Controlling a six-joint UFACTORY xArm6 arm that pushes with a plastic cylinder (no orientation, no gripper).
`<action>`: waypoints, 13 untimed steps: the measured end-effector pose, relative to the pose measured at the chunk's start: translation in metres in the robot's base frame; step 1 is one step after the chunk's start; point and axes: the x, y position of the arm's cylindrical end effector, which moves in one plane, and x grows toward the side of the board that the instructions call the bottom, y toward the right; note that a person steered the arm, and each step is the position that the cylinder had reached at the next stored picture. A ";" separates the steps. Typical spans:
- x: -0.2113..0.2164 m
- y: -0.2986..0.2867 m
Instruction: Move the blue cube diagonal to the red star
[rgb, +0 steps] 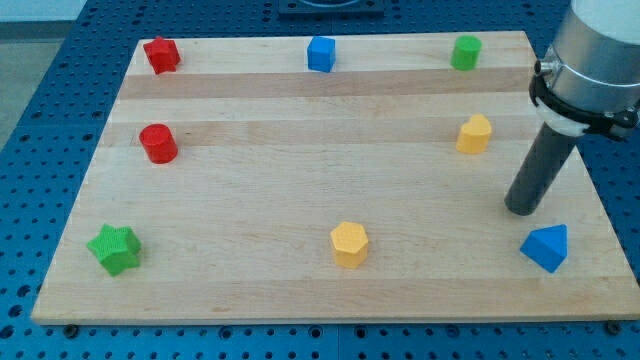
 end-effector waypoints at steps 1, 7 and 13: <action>0.000 0.000; -0.116 0.140; -0.248 0.120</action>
